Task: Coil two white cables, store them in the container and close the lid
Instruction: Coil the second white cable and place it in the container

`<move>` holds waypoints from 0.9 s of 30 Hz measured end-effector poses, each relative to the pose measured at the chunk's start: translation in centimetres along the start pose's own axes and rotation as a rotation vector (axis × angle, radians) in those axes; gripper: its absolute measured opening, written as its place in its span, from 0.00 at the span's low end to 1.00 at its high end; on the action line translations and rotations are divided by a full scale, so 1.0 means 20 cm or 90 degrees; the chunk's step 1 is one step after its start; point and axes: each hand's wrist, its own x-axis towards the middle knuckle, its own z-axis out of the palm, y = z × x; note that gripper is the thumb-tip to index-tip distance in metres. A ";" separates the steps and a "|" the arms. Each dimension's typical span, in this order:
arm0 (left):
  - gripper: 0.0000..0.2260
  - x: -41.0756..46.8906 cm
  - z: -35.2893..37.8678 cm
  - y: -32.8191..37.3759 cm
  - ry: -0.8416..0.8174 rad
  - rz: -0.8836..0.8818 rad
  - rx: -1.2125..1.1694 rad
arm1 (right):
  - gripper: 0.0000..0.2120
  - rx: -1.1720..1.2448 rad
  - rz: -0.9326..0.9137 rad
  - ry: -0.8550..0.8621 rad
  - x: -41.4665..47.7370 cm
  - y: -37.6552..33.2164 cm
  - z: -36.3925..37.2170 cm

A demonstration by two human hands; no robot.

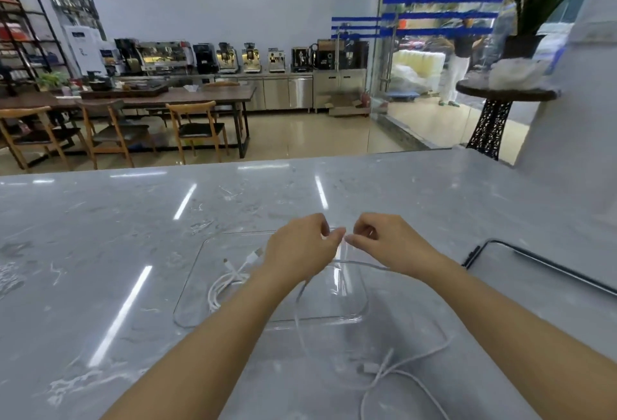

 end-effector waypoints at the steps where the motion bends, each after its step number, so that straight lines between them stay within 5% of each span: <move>1: 0.19 -0.01 0.02 0.02 -0.029 -0.001 0.009 | 0.11 0.005 0.016 -0.003 -0.03 0.04 -0.02; 6: 0.13 -0.07 0.12 0.04 -0.098 0.002 -0.040 | 0.13 0.030 0.065 -0.038 -0.16 0.19 -0.02; 13: 0.08 -0.13 0.11 0.08 -0.025 0.013 -0.142 | 0.10 0.084 0.048 -0.006 -0.25 0.20 0.01; 17: 0.10 -0.17 0.03 0.16 0.006 0.013 -0.265 | 0.10 0.083 0.021 0.112 -0.25 0.15 -0.06; 23: 0.15 -0.24 -0.12 0.22 -0.159 -0.066 -0.534 | 0.10 -0.056 0.035 0.314 -0.24 0.13 -0.26; 25: 0.14 -0.27 -0.14 0.24 -0.182 -0.043 -0.542 | 0.15 -0.179 -0.030 0.269 -0.26 0.13 -0.30; 27: 0.14 -0.29 -0.15 0.28 -0.187 -0.011 -0.534 | 0.24 -0.130 -0.163 0.150 -0.28 0.08 -0.32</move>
